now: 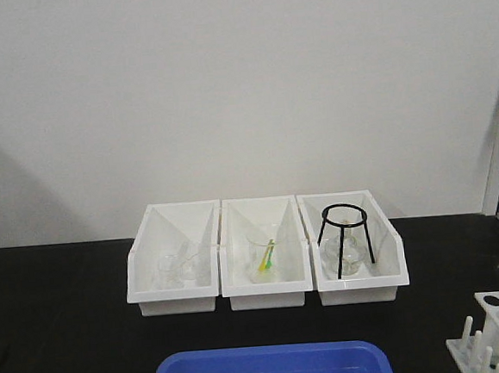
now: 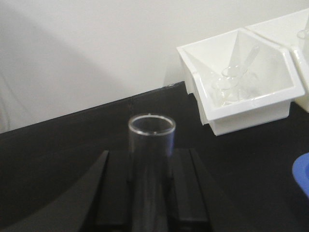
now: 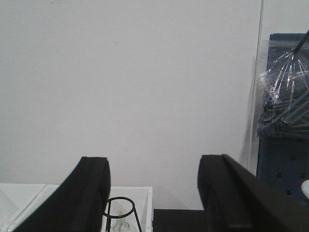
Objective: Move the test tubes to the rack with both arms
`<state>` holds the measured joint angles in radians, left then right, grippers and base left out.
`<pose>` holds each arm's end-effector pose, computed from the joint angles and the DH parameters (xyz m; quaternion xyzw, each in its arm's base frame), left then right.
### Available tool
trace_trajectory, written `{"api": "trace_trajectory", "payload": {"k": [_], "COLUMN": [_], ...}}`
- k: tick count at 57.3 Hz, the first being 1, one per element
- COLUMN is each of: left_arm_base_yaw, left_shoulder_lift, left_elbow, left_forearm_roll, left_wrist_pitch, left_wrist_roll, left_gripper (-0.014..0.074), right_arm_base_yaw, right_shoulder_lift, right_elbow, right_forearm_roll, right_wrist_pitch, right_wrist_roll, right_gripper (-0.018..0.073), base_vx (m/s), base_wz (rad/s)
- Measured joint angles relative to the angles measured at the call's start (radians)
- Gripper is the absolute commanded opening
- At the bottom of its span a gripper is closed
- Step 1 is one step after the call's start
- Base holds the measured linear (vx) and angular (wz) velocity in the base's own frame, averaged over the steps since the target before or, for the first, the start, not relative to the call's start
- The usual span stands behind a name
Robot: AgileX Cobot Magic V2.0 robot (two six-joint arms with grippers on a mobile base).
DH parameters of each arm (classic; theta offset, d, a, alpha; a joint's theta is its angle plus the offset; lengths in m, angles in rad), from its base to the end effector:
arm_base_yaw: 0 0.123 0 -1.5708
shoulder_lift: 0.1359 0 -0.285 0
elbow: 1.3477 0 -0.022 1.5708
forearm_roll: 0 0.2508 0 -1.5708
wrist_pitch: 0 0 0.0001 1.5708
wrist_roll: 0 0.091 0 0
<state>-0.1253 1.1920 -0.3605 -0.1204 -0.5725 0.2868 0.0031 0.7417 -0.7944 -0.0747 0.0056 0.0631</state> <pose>0.2192 -0.0217 0.2300 0.0978 0.7598 0.0442 0.6412 0.1534 0.0004 0.4111 -0.0047 0.6580 -0.0033 0.7530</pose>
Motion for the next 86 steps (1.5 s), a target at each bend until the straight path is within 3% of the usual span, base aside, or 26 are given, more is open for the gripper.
{"api": "trace_trajectory", "payload": {"k": [11, 29, 30, 36, 43, 55, 63, 71, 75, 86], "left_arm_base_yaw": [0.0, 0.0, 0.0, -0.01, -0.046, -0.175, -0.289, -0.405, -0.461, -0.563], "left_shoulder_lift": [-0.102, -0.213, -0.236, -0.24, -0.238, -0.199, -0.146, -0.087, -0.056, 0.016], "left_elbow": [-0.115, -0.262, -0.336, -0.415, -0.482, -0.514, -0.516, -0.516, -0.516, -0.537], "left_forearm_roll": [0.0, 0.0, 0.0, 0.0, 0.0, -0.008, -0.046, -0.064, -0.076, -0.098], "left_wrist_pitch": [0.207, 0.361, 0.474, 0.6, 0.706, 0.717, 0.695, 0.619, 0.582, 0.544], "left_wrist_roll": [0.0, -0.029, -0.054, -0.061, -0.062, -0.062, -0.061, -0.061, -0.061, -0.077], "left_gripper": [-0.002, -0.002, -0.002, -0.002, -0.002, -0.002, -0.002, -0.002, -0.002, -0.002], "right_arm_base_yaw": [0.0, 0.0, 0.0, 0.0, 0.0, 0.0, 0.0, 0.0, 0.0, 0.0], "right_shoulder_lift": [0.0, 0.0, 0.0, 0.006, 0.033, 0.119, 0.185, 0.251, 0.281, 0.354], "right_elbow": [0.0, 0.0, 0.0, 0.0, 0.0, 0.0, 0.0, 0.0, 0.0, 0.0], "right_forearm_roll": [0.0, 0.0, 0.0, 0.0, 0.004, 0.069, 0.226, 0.497, 0.655, 1.178], "right_wrist_pitch": [0.029, 0.138, 0.195, 0.241, 0.293, 0.343, 0.348, 0.348, 0.348, 0.417], "right_wrist_roll": [0.0, 0.0, 0.0, 0.0, 0.0, -0.027, -0.173, -0.419, -0.575, -1.136], "right_gripper": [0.0449, 0.0449, 0.0449, 0.0449, 0.0449, 0.0449, 0.0449, 0.0449, 0.0449, 0.0435], "base_vx": [0.0, 0.0, 0.0, 0.0, 0.0, 0.0, 0.0, 0.0, 0.0, 0.0], "base_wz": [0.0, 0.0, 0.0, 0.0, 0.0, 0.0, 0.0, 0.0, 0.0, 0.0]}}
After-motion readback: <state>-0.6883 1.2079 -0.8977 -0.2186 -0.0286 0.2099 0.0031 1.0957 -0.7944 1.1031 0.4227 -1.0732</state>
